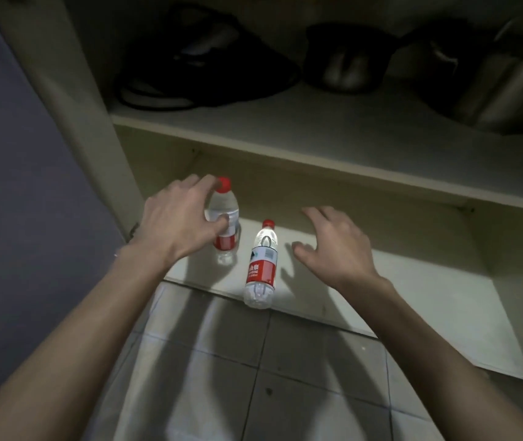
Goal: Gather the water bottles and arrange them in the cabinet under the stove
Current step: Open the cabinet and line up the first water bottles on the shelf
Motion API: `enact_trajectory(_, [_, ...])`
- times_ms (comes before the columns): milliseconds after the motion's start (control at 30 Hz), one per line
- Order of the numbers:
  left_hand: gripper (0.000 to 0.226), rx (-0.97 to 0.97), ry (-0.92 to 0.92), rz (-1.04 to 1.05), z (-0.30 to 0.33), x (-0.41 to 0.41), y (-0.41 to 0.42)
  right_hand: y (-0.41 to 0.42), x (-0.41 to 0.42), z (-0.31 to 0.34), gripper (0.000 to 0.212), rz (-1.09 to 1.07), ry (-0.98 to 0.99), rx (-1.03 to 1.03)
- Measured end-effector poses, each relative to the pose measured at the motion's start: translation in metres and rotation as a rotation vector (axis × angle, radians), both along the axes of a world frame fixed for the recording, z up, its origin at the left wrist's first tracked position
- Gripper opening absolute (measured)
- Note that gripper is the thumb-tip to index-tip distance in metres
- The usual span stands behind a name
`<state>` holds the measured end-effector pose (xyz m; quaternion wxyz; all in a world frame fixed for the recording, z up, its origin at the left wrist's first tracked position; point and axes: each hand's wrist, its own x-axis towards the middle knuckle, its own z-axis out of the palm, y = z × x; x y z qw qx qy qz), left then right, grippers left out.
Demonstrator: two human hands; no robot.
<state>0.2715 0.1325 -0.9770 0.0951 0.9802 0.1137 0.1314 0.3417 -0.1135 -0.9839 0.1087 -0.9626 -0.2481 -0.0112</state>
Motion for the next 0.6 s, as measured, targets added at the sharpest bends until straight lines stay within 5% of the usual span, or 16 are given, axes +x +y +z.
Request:
enact_trajectory(300, [0.076,-0.108,-0.014,0.042,-0.074,0.045,0.038,0.048,0.071,-0.094,0.064,-0.081,0.194,-0.041])
enact_trajectory(600, [0.063,-0.273,0.060,0.047,-0.107,0.076,0.049,0.086,0.093,-0.172,0.078,-0.135,0.169,-0.022])
